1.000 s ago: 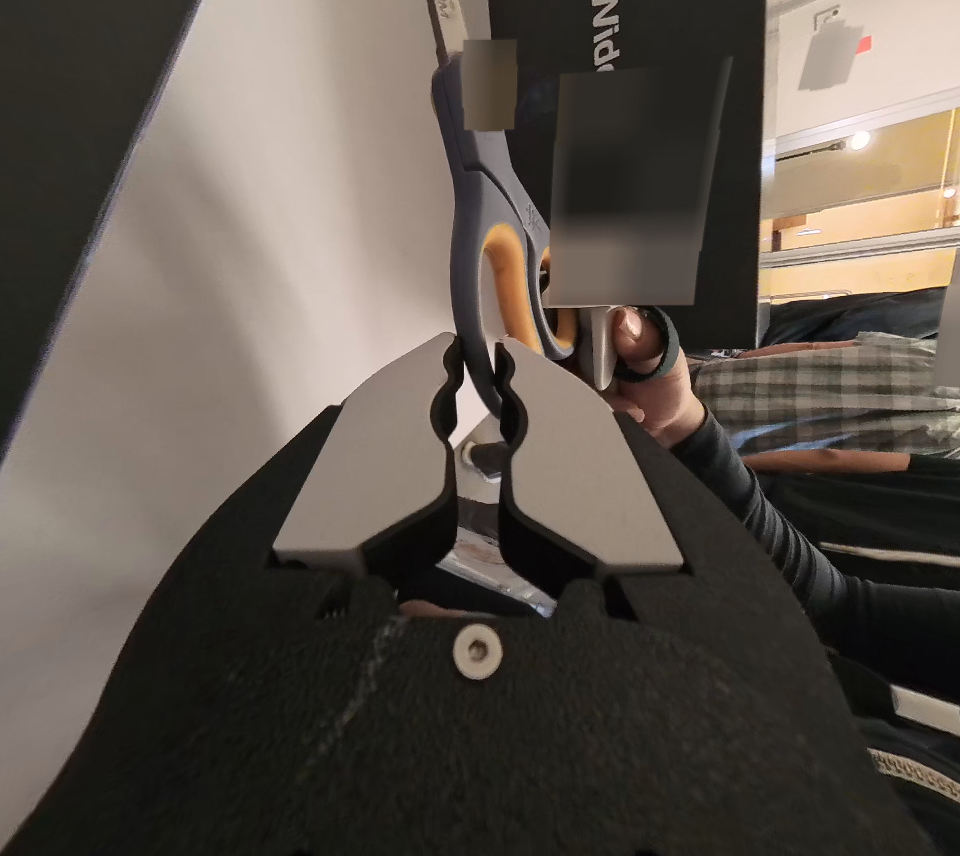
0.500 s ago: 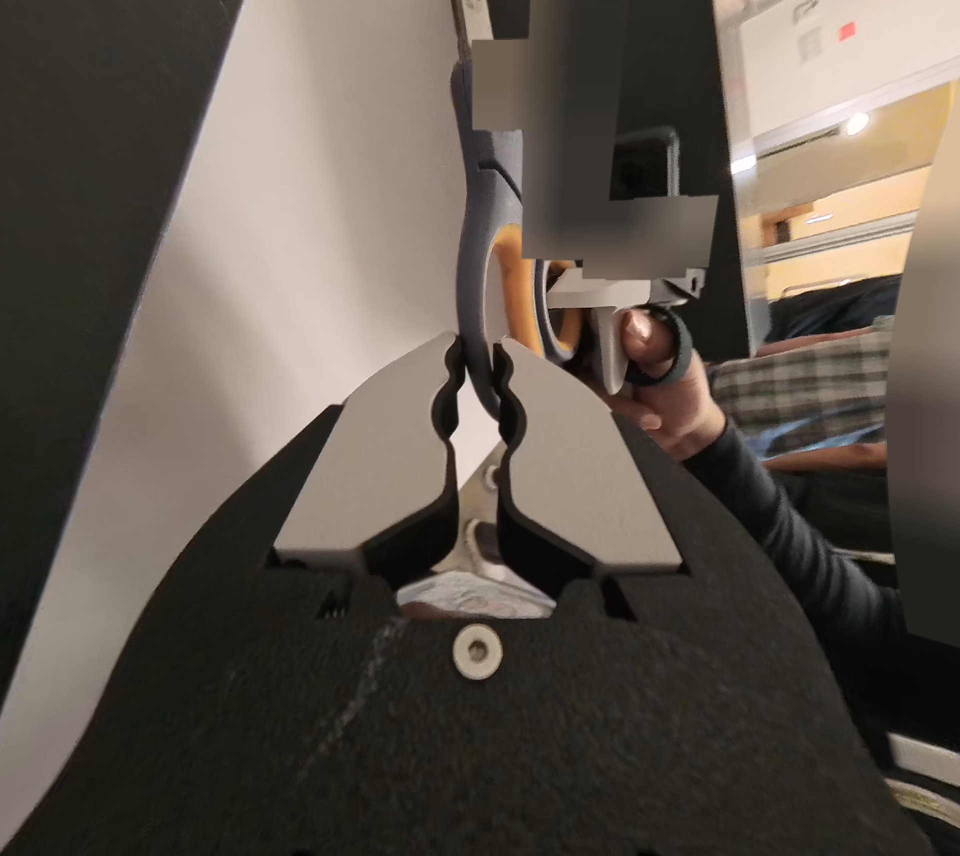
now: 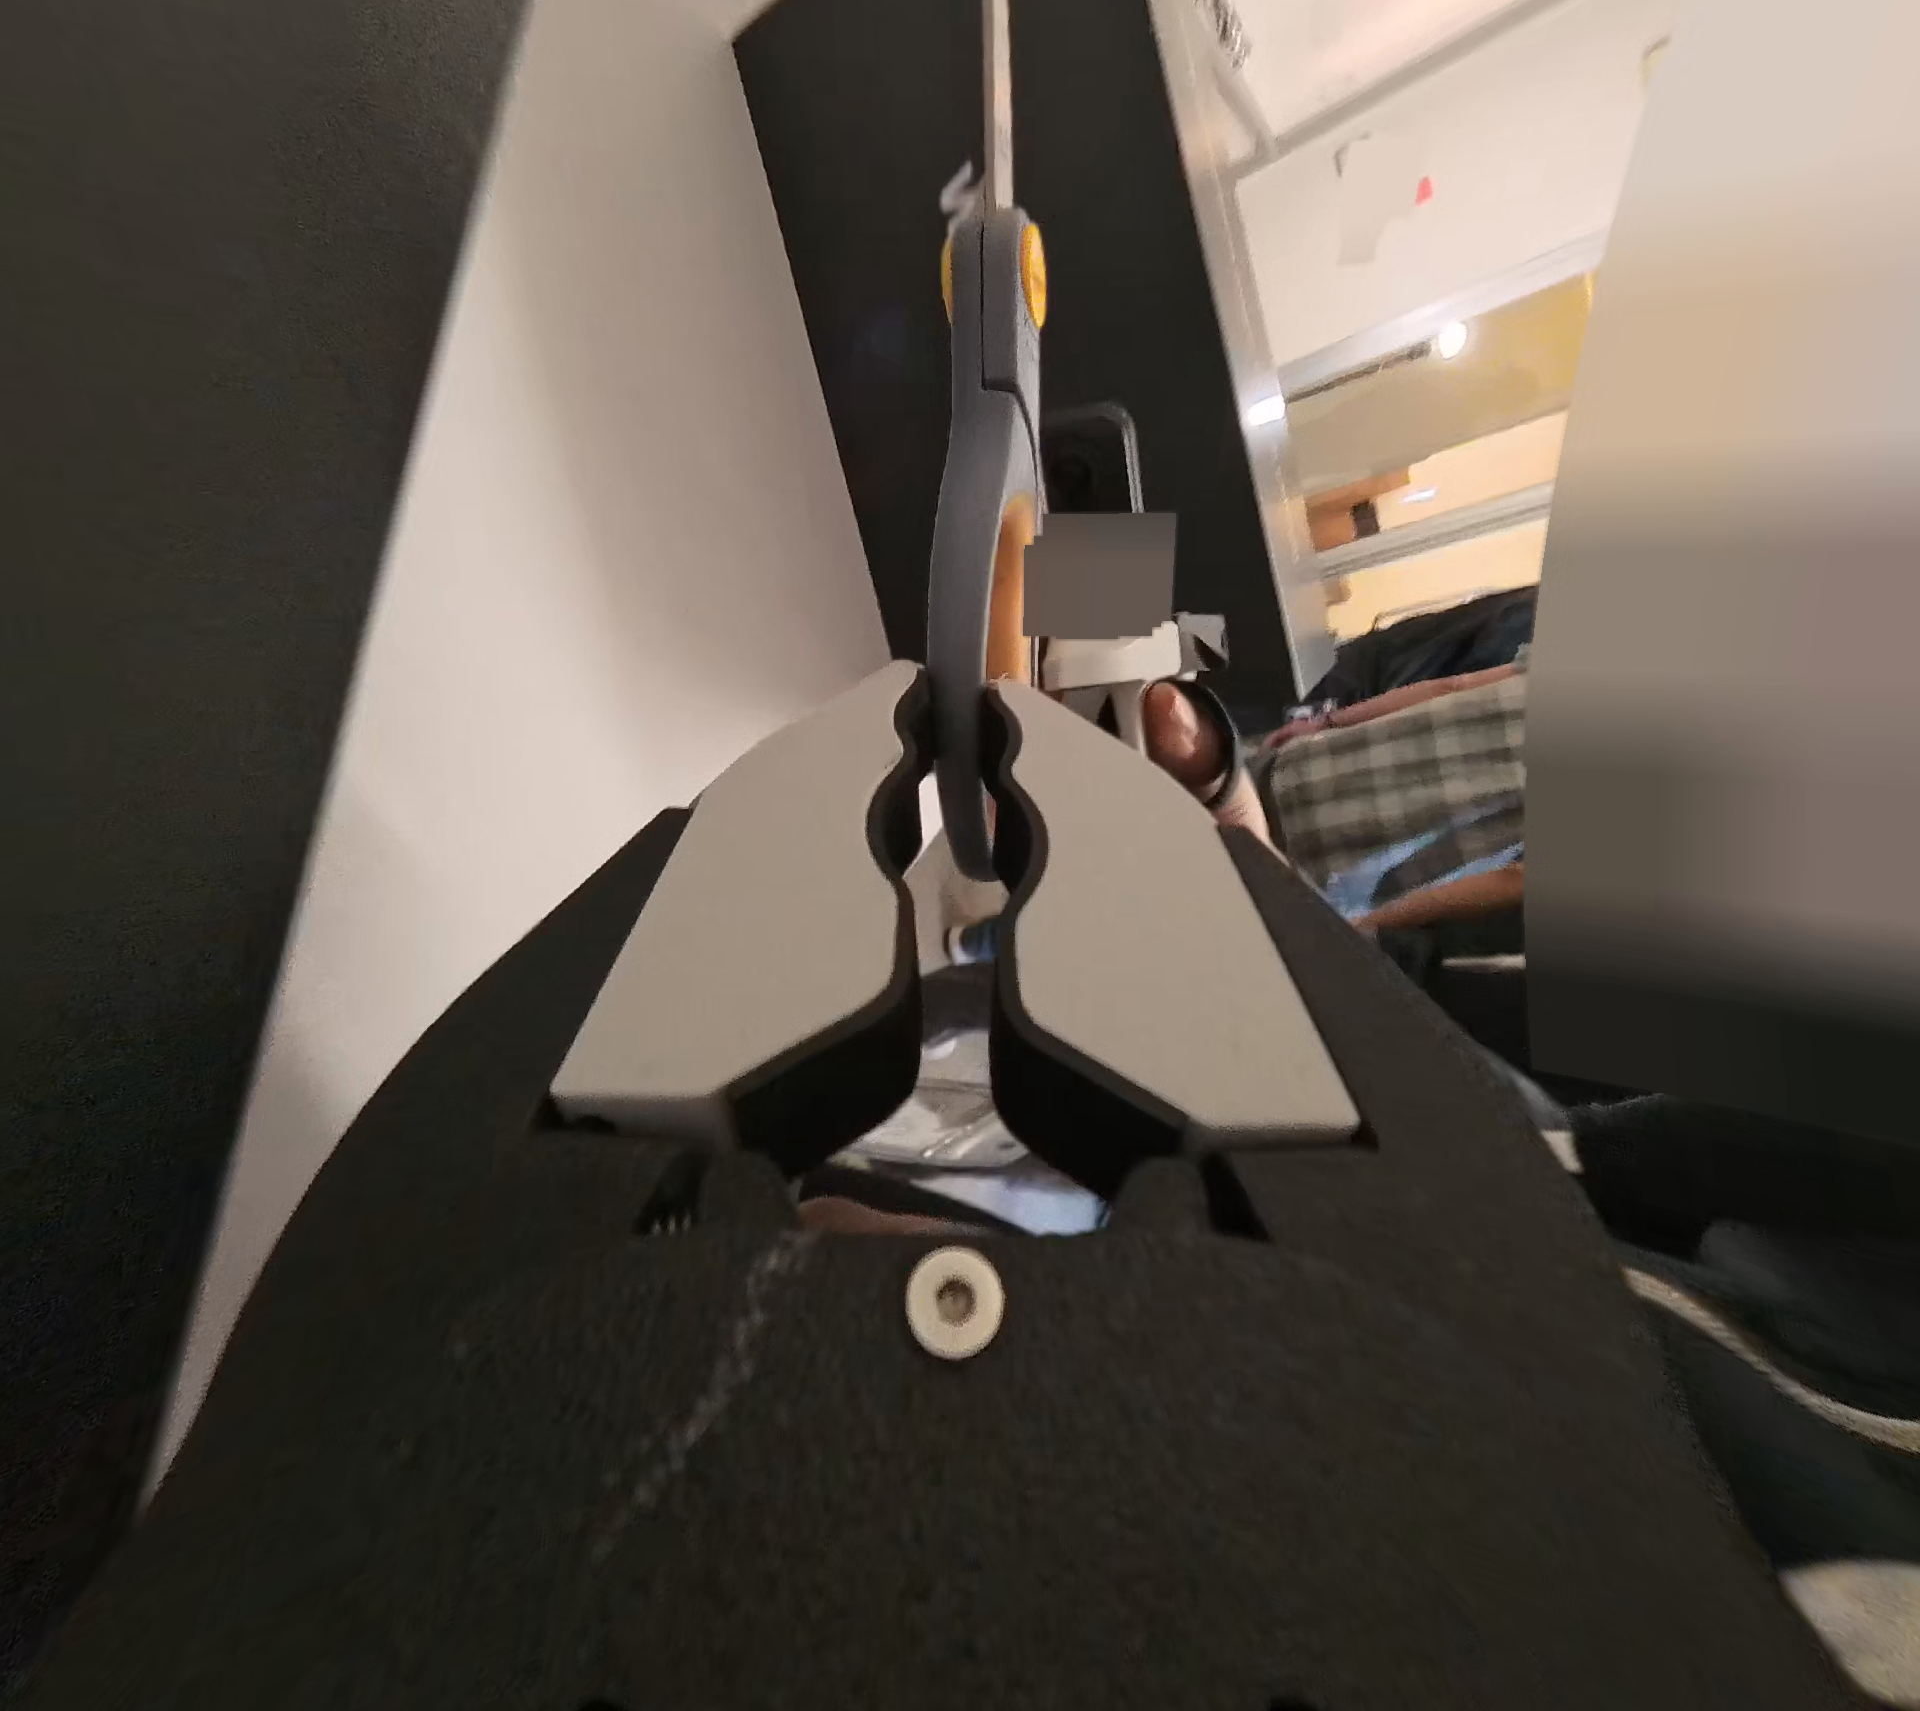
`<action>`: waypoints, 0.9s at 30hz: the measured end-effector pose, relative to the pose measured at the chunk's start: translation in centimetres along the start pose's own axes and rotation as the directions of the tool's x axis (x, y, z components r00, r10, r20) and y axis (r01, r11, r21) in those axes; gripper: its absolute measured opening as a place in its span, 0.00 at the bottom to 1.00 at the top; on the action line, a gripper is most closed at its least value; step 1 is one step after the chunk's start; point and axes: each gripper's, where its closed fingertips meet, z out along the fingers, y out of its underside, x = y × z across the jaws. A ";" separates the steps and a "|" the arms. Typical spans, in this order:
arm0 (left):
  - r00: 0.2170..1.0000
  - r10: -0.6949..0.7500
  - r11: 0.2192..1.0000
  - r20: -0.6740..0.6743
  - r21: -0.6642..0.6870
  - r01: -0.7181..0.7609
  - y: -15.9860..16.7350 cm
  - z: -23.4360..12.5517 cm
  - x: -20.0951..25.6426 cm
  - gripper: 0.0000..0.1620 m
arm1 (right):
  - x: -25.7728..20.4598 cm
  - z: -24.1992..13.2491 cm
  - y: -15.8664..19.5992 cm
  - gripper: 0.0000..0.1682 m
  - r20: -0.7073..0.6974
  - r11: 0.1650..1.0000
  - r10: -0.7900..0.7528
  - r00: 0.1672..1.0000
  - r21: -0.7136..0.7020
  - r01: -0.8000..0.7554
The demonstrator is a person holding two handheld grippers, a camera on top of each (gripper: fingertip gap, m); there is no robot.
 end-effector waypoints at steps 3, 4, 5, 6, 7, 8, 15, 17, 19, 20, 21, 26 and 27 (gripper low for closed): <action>1.000 -0.024 0.998 -0.004 0.053 0.024 -2.1 -2.1 -0.1 0.04 | -0.5 1.9 -1.5 0.06 0.011 0.999 -0.034 0.999 -0.020 0.034; 1.000 -0.015 0.998 -0.003 0.067 0.015 -2.8 -2.6 -0.1 0.04 | -0.7 2.4 -1.9 0.06 0.017 0.999 -0.043 0.999 -0.027 0.044; 1.000 -0.010 0.996 0.001 0.087 0.010 -3.4 -3.2 -0.2 0.04 | -0.9 2.8 -2.4 0.07 0.025 0.998 -0.049 0.998 -0.031 0.050; 1.000 -0.011 0.996 0.003 0.094 0.011 -4.0 -3.7 -0.2 0.05 | -1.2 3.0 -3.0 0.06 0.034 0.998 -0.055 0.998 -0.023 0.055; 1.000 -0.004 0.995 0.014 0.100 0.002 -4.4 -4.1 -0.5 0.05 | -1.2 3.2 -3.7 0.06 0.033 0.998 -0.061 0.998 0.000 0.061; 0.999 0.008 0.993 0.031 0.116 -0.012 -5.0 -4.5 -0.8 0.04 | -1.0 3.7 -4.2 0.06 0.019 0.998 -0.067 0.998 0.007 0.067; 0.994 -0.023 0.988 0.110 0.155 0.006 -8.6 -7.4 -3.9 0.05 | 2.7 1.3 -9.1 0.01 -0.283 0.936 -0.337 0.898 0.000 0.352; 0.991 -0.018 0.990 0.133 0.143 -0.002 -9.3 -8.1 -4.8 0.05 | 5.1 -0.3 -11.1 0.04 -0.463 0.856 -0.485 0.742 -0.078 0.511; 0.986 -0.016 0.992 0.166 0.126 -0.005 -9.7 -8.6 -5.8 0.05 | 6.1 -0.8 -13.0 0.02 -0.539 0.753 -0.598 0.593 -0.123 0.647; 0.983 -0.031 0.992 0.178 0.127 0.008 -9.9 -8.9 -6.4 0.05 | 6.4 -0.6 -13.7 0.02 -0.552 0.706 -0.638 0.537 -0.141 0.694; 0.982 -0.054 0.990 0.183 0.135 0.029 -10.1 -9.1 -6.8 0.05 | 6.6 -0.2 -14.3 0.03 -0.567 0.657 -0.673 0.475 -0.165 0.735; 0.970 -0.165 0.980 0.180 0.143 0.140 -10.6 -9.8 -8.7 0.05 | 7.8 2.0 -15.3 0.05 -0.562 0.423 -0.807 0.183 -0.333 0.842; 0.970 -0.161 0.980 0.184 0.149 0.134 -10.8 -9.9 -8.8 0.05 | 8.0 2.2 -15.3 0.05 -0.557 0.393 -0.818 0.144 -0.357 0.848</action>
